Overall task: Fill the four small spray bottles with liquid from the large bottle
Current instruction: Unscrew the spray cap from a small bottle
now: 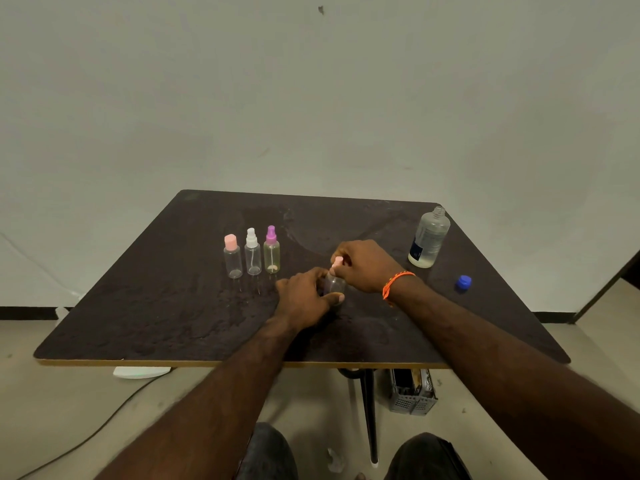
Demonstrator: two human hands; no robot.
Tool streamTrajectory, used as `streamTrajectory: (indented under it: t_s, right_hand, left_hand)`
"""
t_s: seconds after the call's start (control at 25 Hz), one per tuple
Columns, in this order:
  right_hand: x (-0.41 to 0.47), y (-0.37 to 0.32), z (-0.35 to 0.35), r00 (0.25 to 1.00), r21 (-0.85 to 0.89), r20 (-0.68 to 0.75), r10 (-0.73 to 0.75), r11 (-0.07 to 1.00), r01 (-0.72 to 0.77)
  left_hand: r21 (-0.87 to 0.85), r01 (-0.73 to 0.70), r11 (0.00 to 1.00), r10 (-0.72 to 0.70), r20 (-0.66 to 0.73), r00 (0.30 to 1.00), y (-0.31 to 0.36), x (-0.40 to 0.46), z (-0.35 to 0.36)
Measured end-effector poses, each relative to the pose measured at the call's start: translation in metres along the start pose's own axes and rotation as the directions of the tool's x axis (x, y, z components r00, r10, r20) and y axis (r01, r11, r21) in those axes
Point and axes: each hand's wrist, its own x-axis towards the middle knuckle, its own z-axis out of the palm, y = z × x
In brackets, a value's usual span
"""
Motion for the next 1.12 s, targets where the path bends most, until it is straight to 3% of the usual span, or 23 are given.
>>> streamTrajectory:
  t_s: [0.16, 0.4, 0.56, 0.8, 0.96, 1.12]
  right_hand:
    - [-0.002, -0.006, -0.008, 0.992, 0.062, 0.118, -0.047, 0.997, 0.04]
    - [-0.002, 0.0, 0.012, 0.99, 0.063, -0.11, 0.088, 0.995, -0.082]
    - [-0.004, -0.004, 0.01, 0.989, 0.101, -0.119, 0.085, 0.992, -0.073]
    - [-0.007, -0.005, -0.005, 1.0, 0.224, 0.001, 0.001, 0.975, -0.001]
    - [-0.007, -0.003, 0.002, 0.999, 0.073, -0.024, 0.049, 0.996, -0.047]
    - [-0.006, 0.001, -0.001, 0.987, 0.163, -0.158, 0.036, 0.987, -0.01]
  left_hand:
    - [0.028, -0.017, 0.999, 0.016, 0.034, 0.999, 0.0, 0.003, -0.002]
    - [0.0, 0.021, 1.0, -0.021, 0.037, 0.999, 0.0, 0.005, -0.002]
    - [-0.077, 0.011, 0.997, -0.01, 0.018, 1.0, 0.004, 0.015, -0.008]
    - [-0.156, 0.009, 0.988, -0.001, 0.053, 0.999, -0.005, 0.018, -0.004]
    - [-0.13, -0.007, 0.992, 0.011, 0.032, 0.999, -0.005, 0.016, -0.003]
    - [-0.111, 0.015, 0.994, -0.014, 0.008, 1.0, -0.004, 0.016, -0.003]
